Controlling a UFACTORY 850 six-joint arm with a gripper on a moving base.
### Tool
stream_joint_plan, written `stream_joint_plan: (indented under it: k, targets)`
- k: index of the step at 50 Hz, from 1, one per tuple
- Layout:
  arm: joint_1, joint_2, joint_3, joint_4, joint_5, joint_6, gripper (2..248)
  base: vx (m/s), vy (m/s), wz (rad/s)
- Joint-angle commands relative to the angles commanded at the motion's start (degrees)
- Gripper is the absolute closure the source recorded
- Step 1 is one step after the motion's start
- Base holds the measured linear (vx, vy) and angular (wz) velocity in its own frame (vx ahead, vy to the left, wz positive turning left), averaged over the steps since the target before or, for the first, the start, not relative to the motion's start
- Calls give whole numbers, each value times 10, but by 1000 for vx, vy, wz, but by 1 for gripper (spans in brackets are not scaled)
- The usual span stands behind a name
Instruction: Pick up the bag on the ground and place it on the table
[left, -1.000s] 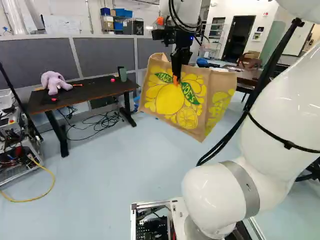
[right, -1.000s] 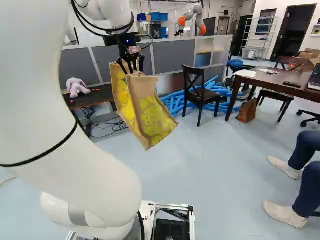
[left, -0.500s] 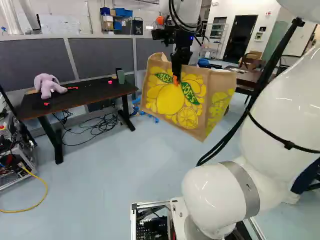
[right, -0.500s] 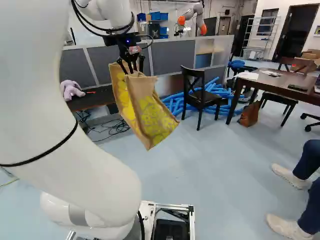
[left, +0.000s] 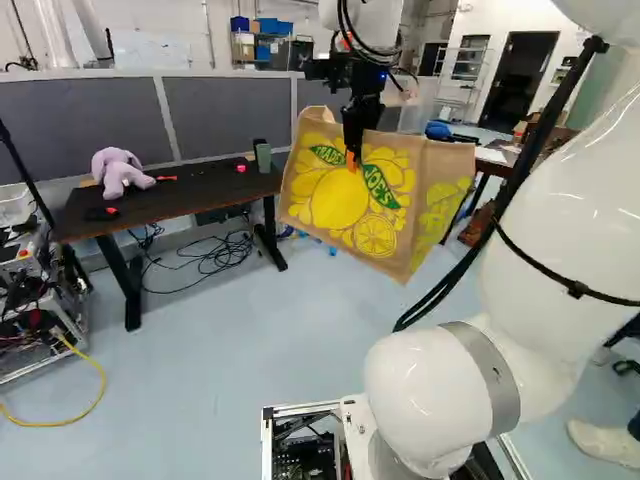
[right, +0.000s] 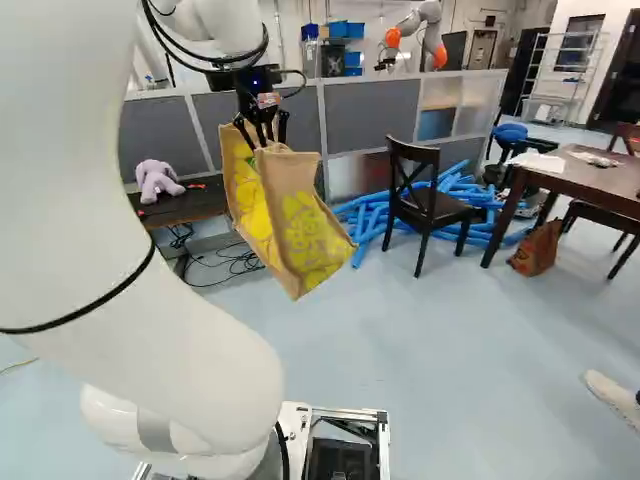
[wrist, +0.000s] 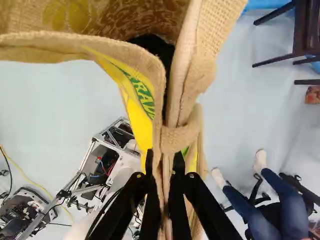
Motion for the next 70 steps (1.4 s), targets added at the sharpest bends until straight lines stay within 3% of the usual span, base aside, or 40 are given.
stream_joint_plan:
  k: [70]
  targets:
    - [0,0,0,0,0,0,229,234,45,193]
